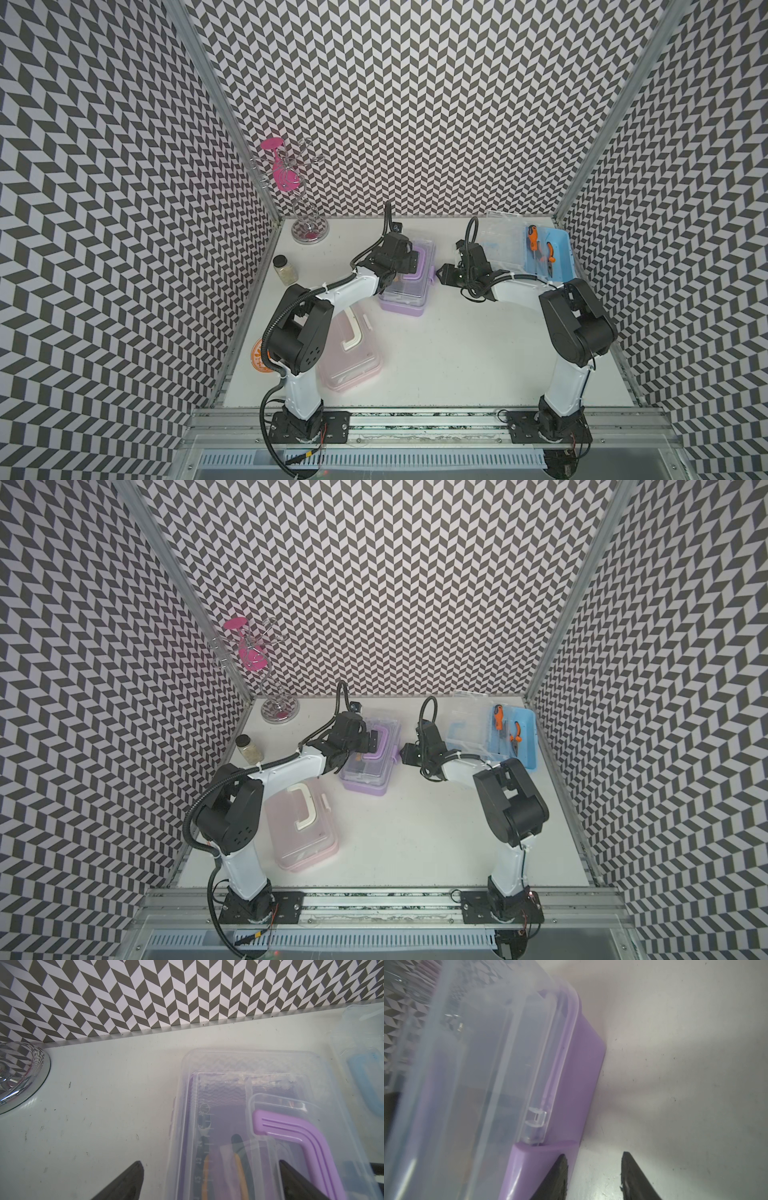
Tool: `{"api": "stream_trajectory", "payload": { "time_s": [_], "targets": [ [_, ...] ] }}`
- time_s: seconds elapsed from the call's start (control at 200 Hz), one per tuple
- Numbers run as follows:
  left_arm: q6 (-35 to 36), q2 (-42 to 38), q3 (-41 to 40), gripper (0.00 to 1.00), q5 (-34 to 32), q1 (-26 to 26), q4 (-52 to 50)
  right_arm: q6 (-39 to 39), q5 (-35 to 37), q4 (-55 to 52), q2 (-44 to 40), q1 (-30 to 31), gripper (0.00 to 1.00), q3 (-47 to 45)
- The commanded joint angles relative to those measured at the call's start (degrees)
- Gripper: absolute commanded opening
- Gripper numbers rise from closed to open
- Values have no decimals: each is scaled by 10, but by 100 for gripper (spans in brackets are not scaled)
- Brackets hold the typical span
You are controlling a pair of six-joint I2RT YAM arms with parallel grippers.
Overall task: Close toolboxes
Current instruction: Fasten the toolbox latch on the toolbox.
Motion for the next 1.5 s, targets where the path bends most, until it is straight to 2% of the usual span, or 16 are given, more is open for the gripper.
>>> {"api": "stream_trajectory", "payload": {
  "time_s": [0.0,0.496,0.786,1.032,1.157,1.372,1.492],
  "targets": [
    [1,23,-15,99,6,2,-32,-8,-15,13,15,11,43,18],
    [-3,45,-11,99,25,-5,-26,21,-101,60,60,15,43,82],
    [-6,38,1,99,25,3,-29,10,-74,37,65,14,43,80],
    [-22,42,-2,98,124,19,-12,10,-88,38,67,13,43,71],
    [-38,51,-12,98,163,21,-6,6,-72,16,72,13,43,76],
    [-50,53,-17,98,195,20,6,-4,-52,-25,87,20,43,98],
    [-52,57,-15,97,199,19,7,2,-66,-12,89,24,44,101]
  ]
}}
